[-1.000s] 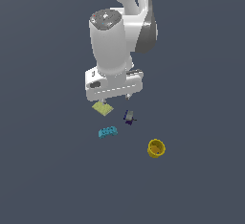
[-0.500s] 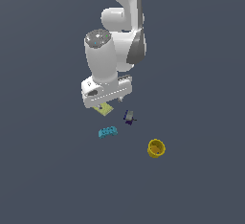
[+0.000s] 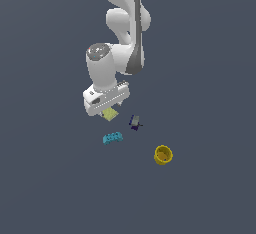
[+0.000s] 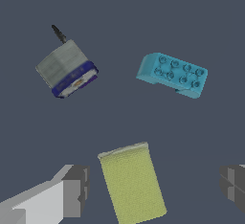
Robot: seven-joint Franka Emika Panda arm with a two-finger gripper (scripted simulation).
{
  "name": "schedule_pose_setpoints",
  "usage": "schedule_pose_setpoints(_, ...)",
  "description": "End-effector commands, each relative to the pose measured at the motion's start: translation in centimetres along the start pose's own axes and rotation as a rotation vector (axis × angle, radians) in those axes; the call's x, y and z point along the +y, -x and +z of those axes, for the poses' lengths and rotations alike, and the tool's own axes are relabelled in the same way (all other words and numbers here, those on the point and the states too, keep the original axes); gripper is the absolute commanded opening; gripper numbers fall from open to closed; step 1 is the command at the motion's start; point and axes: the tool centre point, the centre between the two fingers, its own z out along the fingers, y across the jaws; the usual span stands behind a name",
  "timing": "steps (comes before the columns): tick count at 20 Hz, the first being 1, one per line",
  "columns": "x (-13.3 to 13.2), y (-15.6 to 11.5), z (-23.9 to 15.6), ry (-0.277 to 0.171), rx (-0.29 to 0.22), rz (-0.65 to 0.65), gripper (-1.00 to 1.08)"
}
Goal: Pick up a designated object from a clutter of objects.
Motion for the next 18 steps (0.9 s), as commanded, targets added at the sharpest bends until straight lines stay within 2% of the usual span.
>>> schedule_pose_setpoints(1, 0.0, 1.1, 1.1, 0.003, -0.001, -0.049, 1.0)
schedule_pose_setpoints(10, -0.1, 4.8, 4.4, 0.011, -0.008, -0.212, 1.0)
schedule_pose_setpoints(18, -0.4, 6.8, 6.0, 0.015, -0.014, -0.298, 1.0)
